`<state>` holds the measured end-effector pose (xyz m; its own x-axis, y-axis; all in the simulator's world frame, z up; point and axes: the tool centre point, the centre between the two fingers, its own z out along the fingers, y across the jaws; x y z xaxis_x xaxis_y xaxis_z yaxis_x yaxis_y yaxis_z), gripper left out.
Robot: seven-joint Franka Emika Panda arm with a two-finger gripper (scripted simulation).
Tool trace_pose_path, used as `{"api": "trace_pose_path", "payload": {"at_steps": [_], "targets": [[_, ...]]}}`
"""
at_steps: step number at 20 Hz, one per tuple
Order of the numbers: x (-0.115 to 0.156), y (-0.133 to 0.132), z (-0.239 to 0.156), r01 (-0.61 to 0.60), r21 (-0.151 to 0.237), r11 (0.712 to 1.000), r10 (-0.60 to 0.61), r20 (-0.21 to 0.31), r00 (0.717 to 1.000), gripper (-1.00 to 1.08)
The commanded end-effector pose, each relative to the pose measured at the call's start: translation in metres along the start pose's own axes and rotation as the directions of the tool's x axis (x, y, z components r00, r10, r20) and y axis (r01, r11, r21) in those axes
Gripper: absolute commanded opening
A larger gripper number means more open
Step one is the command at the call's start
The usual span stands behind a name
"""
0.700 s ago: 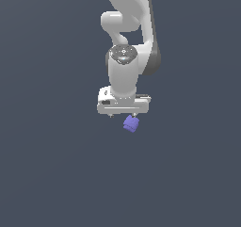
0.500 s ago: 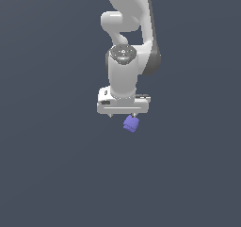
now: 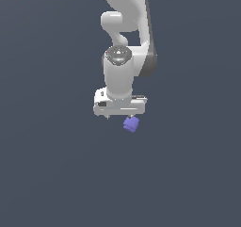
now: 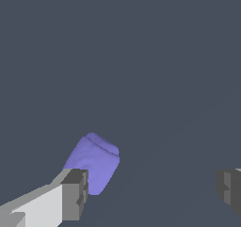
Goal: Pick up the object and move it to a goal position.
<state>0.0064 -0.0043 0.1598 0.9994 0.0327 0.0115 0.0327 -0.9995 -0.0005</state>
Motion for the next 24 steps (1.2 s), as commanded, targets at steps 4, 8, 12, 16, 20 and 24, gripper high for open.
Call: {"api": "trace_pose_path", "payload": {"at_steps": [4, 8, 12, 16, 20, 24], "targets": [[-0.001, -0.002, 0.001, -0.011, 0.0, 1.0, 0.011, 0.0, 1.0, 1.0], [-0.003, -0.006, 0.006, -0.043, 0.001, 0.999, 0.043, 0.001, 0.999, 1.0], [-0.006, -0.013, 0.012, -0.093, 0.001, 0.996, 0.093, 0.002, 0.996, 1.0], [-0.011, -0.021, 0.021, -0.161, 0.002, 0.987, 0.161, 0.004, 0.987, 1.0], [-0.017, -0.032, 0.032, -0.245, 0.001, 0.97, 0.245, 0.006, 0.97, 1.0], [-0.024, -0.042, 0.043, -0.331, 0.0, 0.944, 0.331, 0.008, 0.944, 1.0]]}}
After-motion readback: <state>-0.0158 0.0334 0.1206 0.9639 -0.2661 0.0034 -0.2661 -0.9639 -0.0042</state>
